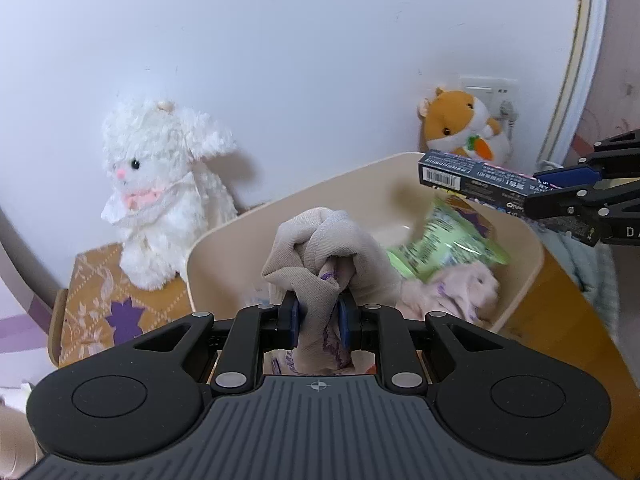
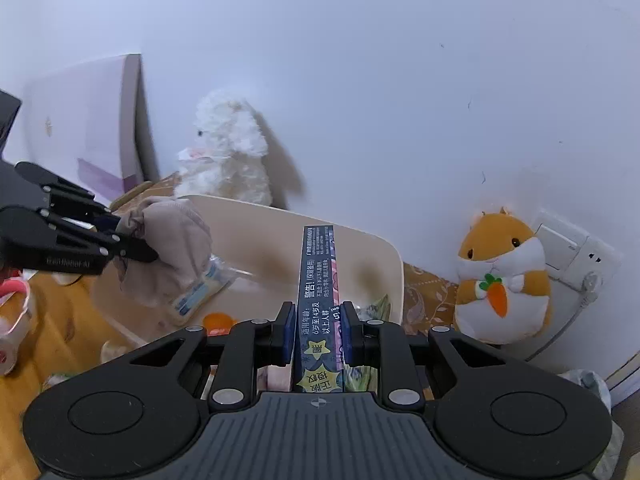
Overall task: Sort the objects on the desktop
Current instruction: 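Carry grey cloth and snack stick box into the basket and release both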
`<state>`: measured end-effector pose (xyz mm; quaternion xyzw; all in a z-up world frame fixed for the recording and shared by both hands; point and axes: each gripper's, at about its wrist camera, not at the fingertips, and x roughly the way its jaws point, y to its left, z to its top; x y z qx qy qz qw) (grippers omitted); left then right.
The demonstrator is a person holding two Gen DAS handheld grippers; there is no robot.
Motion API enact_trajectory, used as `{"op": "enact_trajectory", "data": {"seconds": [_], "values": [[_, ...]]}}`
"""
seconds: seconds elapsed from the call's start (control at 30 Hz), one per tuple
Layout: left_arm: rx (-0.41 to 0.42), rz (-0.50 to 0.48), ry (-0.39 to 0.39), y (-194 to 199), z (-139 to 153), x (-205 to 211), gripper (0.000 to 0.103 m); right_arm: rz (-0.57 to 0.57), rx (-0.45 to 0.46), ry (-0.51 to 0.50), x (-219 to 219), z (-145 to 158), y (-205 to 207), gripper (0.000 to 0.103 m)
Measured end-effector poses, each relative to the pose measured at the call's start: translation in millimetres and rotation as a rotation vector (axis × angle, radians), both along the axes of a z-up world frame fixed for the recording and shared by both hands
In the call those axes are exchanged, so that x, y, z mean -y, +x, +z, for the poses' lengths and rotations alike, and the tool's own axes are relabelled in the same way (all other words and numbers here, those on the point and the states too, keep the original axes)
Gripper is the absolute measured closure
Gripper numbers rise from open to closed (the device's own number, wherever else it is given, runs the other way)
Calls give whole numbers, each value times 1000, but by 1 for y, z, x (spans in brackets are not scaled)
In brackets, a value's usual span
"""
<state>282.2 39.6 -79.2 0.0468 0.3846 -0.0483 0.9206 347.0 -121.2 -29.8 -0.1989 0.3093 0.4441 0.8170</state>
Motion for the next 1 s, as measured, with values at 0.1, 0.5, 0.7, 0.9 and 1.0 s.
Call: {"op": "enact_trajectory", "data": {"seconds": [0.1,0.5,0.7,0.9,1.0], "values": [[0,21,6,14,-8,3,85,-29,-11,-3,-15,-11,9,82],[-130,40,9,34,-47,15,70,-68,-116,-102,-46,-58,21,81],[-113,66,26,28,-44,13,42,-91,-124,-101,-36,-60,21,46],[-108,76,50,20,-37,7,39,-81,-98,-87,-27,-50,15,21],[-104,85,44,13,-33,3,38,-63,-81,-84,-24,-46,9,8]]}}
